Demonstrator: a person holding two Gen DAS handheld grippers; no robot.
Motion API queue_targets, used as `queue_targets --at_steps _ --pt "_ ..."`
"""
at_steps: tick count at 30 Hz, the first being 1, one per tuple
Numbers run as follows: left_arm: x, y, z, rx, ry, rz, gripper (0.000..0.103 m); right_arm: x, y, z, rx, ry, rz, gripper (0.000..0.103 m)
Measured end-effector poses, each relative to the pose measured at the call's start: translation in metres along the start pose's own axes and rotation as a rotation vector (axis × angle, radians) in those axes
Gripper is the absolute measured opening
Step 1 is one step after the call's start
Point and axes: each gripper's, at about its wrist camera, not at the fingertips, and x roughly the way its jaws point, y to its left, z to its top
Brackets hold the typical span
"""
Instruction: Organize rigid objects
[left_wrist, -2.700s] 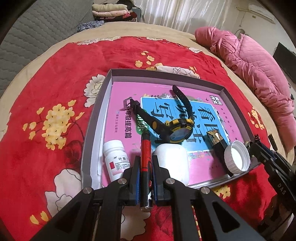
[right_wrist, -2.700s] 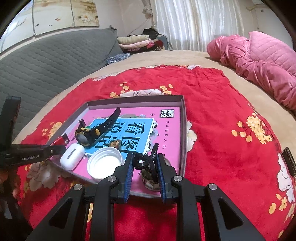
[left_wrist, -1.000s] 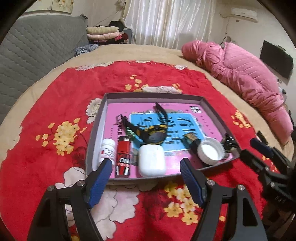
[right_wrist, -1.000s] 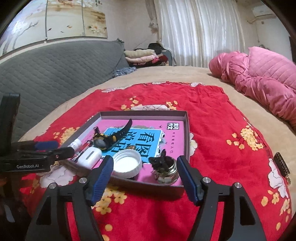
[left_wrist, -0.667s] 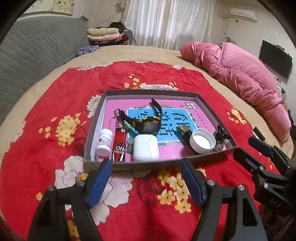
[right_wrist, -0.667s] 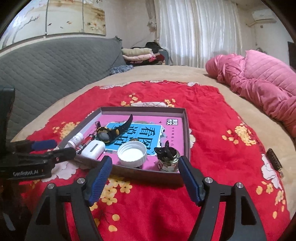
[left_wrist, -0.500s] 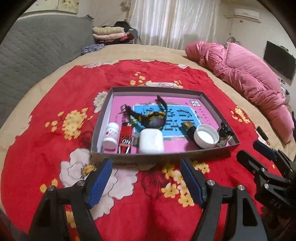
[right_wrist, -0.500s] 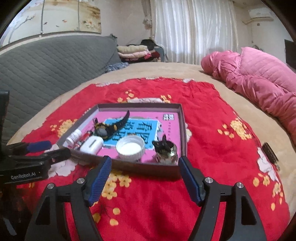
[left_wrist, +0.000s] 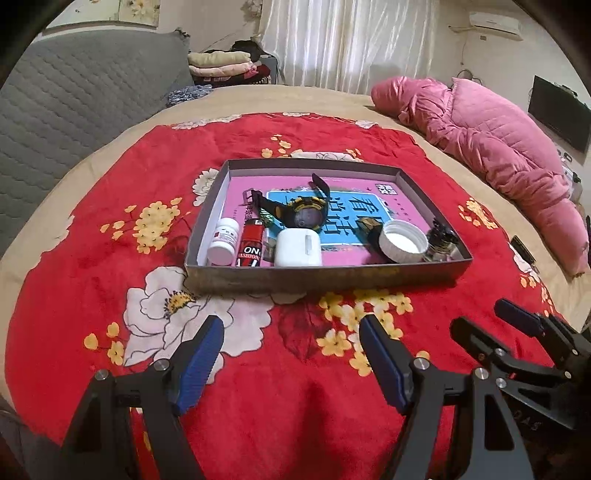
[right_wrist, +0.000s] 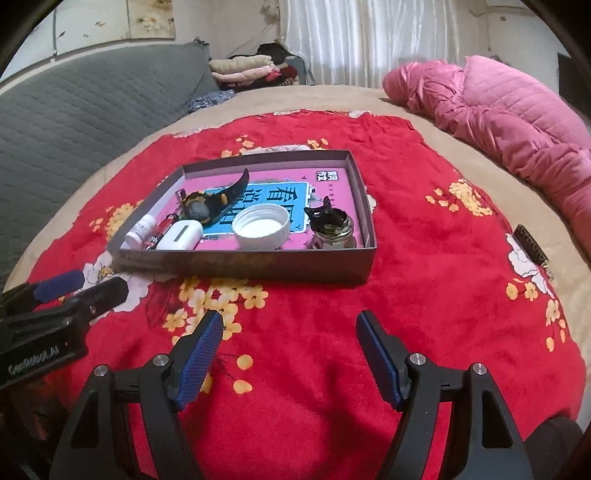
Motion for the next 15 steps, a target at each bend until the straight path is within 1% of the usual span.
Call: queue_targets --at_steps 4,7,10,15 --pt "-0.0022 0.0003 -0.0009 -0.005 0.002 -0.002 0.075 -0.0022 0.002 0.0 -0.009 -0.003 0.002 0.076" --pt "0.0018 0.0033 -0.0013 -0.025 0.021 -0.009 0.075 -0.0025 0.0017 0.0005 -0.014 -0.004 -0.001 0.076" --pt "0.0053 0.0032 -0.0038 -0.023 0.035 -0.011 0.075 -0.0023 0.0015 0.0008 -0.014 -0.004 0.001 0.076" --pt "0.0053 0.0001 -0.005 -0.007 0.028 -0.018 0.075 -0.0002 0.0028 0.0009 -0.02 0.005 0.01 0.076"
